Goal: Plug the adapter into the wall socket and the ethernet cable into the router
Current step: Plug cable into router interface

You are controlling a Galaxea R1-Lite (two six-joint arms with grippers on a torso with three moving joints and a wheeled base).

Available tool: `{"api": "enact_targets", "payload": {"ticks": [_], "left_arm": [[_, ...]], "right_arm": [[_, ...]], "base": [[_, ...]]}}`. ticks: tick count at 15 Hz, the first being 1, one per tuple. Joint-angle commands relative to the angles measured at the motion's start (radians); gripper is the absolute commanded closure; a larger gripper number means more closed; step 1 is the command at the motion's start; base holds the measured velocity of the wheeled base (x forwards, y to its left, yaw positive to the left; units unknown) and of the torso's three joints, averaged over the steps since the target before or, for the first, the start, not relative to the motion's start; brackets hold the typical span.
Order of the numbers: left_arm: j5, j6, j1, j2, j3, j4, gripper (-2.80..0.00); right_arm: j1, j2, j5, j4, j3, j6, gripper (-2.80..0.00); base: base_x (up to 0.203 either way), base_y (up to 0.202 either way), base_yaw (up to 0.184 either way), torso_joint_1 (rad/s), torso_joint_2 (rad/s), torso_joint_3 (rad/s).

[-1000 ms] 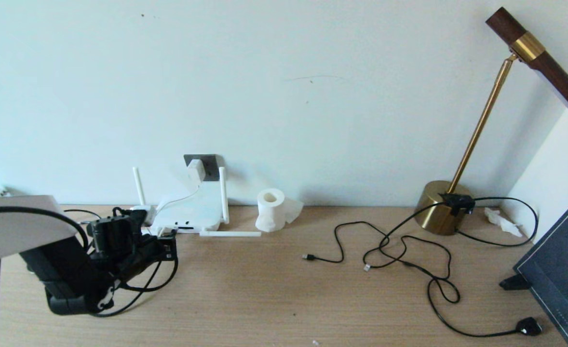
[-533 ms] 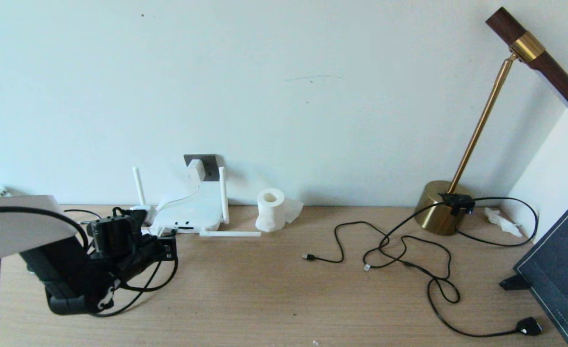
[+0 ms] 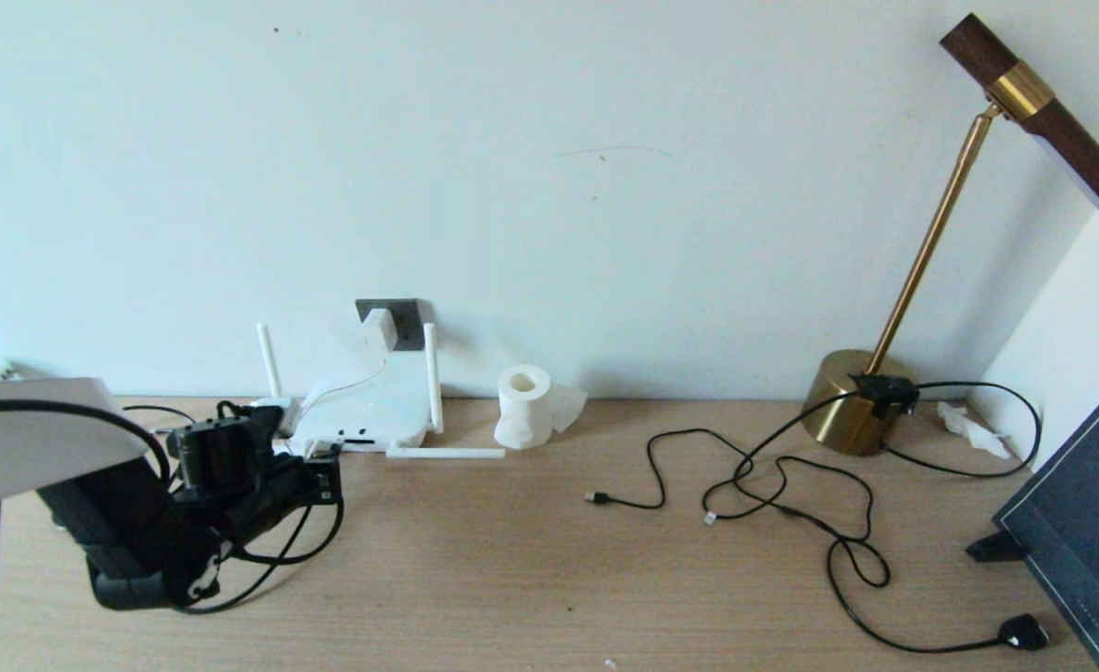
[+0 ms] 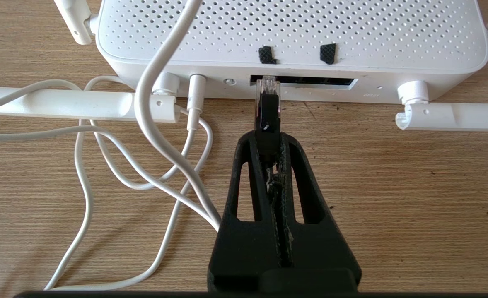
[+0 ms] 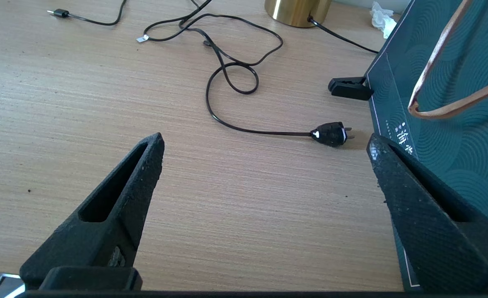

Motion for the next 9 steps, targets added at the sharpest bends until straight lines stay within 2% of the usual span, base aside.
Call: {"api": "enact_targets", "payload": {"ticks": [1, 9], "left_arm": [[0.000, 0.000, 0.001, 0.003, 0.001, -0.007, 0.00], [0.000, 0.000, 0.007, 0.001, 0.002, -0.007, 0.00]], "right_arm": [[0.000, 0.002, 0.000, 0.002, 0.000, -0.001, -2.80], [0.000, 0.001, 0.000, 0.002, 0.000, -0.002, -2.80]], "base": [[0.000, 0.000, 0.000, 0.000, 0.00, 0.000], [0.000, 0.000, 0.000, 0.000, 0.00, 0.000]]}}
